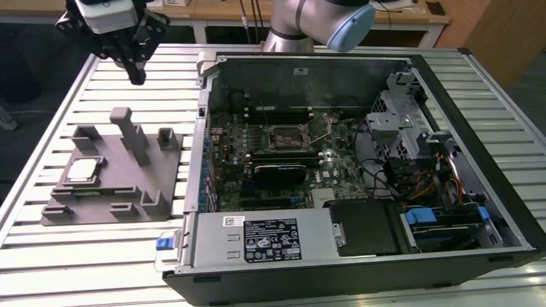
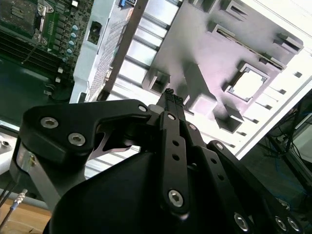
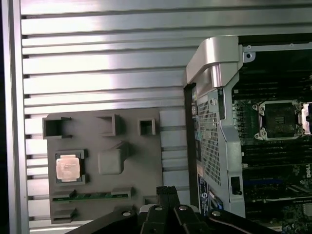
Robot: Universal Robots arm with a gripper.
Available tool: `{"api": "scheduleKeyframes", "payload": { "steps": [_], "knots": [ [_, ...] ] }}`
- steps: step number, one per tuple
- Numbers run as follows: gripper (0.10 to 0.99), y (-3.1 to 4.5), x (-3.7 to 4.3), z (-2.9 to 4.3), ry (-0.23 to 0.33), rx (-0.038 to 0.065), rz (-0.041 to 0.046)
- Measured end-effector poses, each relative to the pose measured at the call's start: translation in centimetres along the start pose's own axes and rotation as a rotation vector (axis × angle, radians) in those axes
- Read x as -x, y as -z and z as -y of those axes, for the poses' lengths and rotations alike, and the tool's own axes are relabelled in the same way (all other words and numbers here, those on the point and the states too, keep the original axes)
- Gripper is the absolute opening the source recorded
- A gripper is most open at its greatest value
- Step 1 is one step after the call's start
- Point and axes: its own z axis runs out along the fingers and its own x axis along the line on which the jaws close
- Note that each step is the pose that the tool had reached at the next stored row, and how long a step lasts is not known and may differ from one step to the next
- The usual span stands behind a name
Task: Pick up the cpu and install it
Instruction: 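Reach for the cpu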
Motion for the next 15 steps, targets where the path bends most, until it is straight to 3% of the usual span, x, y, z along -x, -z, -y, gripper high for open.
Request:
{"api": "scheduleKeyframes", "payload": {
  "steps": [15],
  "knots": [
    [0.106, -0.54, -2.05, 0.18, 0.0, 0.0, 0.0]
  ]
}}
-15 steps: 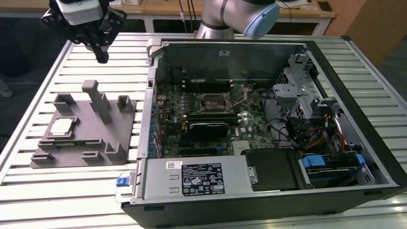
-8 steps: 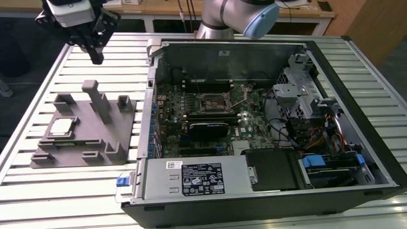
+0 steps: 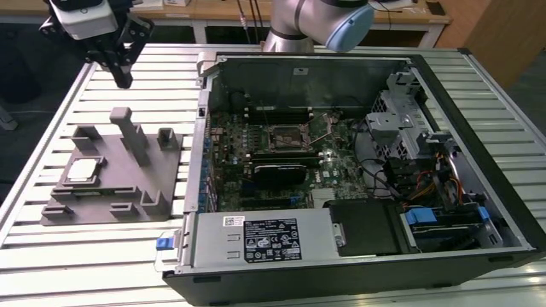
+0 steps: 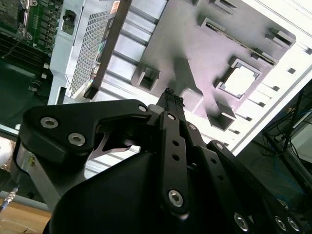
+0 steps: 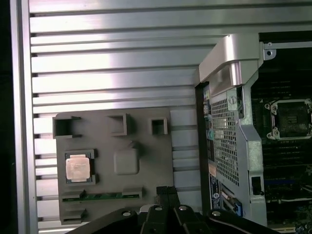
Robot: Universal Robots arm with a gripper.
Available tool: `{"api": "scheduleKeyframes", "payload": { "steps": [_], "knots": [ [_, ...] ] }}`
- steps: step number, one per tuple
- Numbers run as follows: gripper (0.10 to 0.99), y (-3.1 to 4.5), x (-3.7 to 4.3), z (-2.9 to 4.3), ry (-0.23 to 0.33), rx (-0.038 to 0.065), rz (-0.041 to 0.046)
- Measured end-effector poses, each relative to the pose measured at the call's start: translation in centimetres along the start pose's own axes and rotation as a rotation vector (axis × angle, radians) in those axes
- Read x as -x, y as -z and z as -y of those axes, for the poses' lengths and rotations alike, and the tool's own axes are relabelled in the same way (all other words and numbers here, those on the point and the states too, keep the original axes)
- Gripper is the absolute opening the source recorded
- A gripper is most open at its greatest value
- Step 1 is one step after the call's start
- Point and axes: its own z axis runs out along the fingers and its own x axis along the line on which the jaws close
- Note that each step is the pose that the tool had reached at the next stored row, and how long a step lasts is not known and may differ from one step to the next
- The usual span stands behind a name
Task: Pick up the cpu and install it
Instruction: 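Reach for the cpu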
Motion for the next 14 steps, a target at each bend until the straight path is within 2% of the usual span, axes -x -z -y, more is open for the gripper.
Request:
{"api": "scheduleKeyframes", "payload": {
  "steps": [14],
  "knots": [
    [0.106, -0.41, -1.69, 0.15, 0.0, 0.0, 0.0]
  ]
}}
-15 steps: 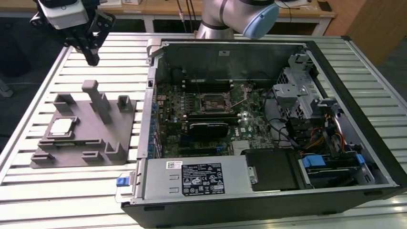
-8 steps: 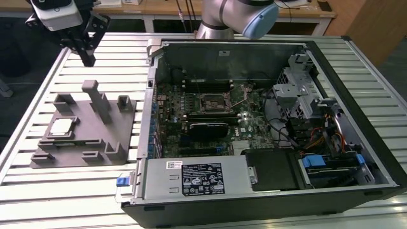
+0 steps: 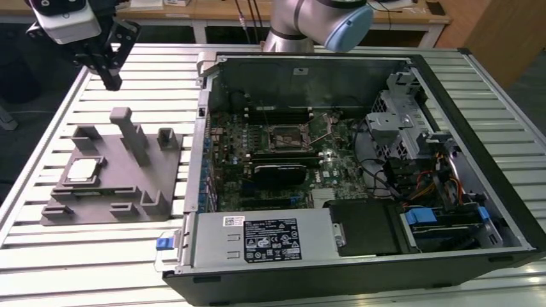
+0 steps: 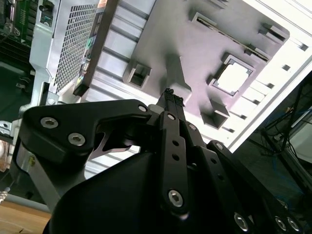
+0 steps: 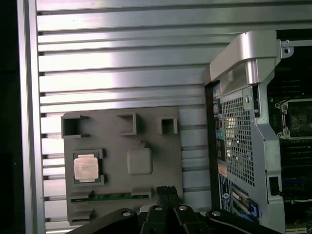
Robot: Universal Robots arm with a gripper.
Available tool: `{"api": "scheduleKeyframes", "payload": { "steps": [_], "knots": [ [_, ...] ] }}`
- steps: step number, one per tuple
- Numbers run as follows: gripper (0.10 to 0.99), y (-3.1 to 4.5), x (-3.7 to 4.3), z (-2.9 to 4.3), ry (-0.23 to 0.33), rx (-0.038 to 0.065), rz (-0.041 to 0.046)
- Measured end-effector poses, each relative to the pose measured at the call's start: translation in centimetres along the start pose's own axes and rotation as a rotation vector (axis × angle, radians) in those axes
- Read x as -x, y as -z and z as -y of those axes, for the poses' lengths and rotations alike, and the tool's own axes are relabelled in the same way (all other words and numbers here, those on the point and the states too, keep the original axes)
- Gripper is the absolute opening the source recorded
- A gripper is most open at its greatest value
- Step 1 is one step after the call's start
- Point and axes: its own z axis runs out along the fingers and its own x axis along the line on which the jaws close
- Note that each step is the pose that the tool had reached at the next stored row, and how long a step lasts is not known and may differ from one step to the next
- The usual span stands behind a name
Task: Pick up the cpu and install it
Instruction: 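Reach for the cpu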
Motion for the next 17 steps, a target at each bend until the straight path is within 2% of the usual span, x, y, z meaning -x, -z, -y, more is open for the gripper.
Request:
{"api": "scheduleKeyframes", "payload": {
  "steps": [17],
  "knots": [
    [0.106, -0.75, -2.15, 0.19, 0.0, 0.0, 0.0001]
  ]
}}
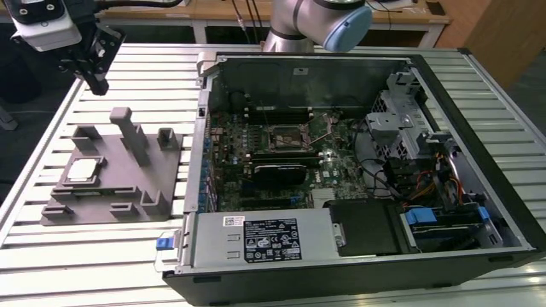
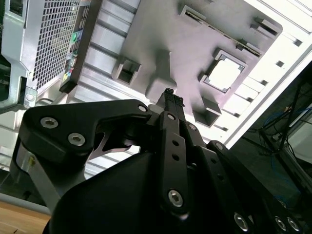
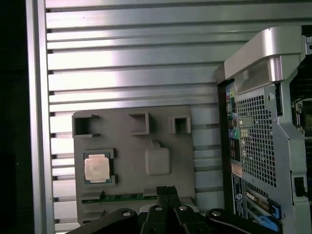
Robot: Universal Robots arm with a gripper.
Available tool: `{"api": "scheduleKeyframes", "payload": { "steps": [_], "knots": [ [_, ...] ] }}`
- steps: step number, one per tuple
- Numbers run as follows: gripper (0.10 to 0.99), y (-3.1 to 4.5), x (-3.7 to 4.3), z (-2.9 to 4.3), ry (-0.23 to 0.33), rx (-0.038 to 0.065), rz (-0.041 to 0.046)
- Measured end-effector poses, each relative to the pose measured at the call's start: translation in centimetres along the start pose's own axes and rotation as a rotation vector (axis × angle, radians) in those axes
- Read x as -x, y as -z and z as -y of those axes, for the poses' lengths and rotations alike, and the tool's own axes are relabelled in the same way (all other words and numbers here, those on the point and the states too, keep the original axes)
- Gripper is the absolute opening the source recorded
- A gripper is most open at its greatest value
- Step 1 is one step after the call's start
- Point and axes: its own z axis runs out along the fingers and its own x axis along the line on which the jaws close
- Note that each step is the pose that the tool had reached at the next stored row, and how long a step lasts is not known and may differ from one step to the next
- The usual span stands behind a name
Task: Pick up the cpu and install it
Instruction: 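Reach for the cpu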
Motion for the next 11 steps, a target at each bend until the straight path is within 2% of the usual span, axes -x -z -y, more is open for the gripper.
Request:
{"api": "scheduleKeyframes", "payload": {
  "steps": [11],
  "knots": [
    [0.106, -0.73, -1.03, 0.11, 0.0, -0.003, 0.0]
  ]
}}
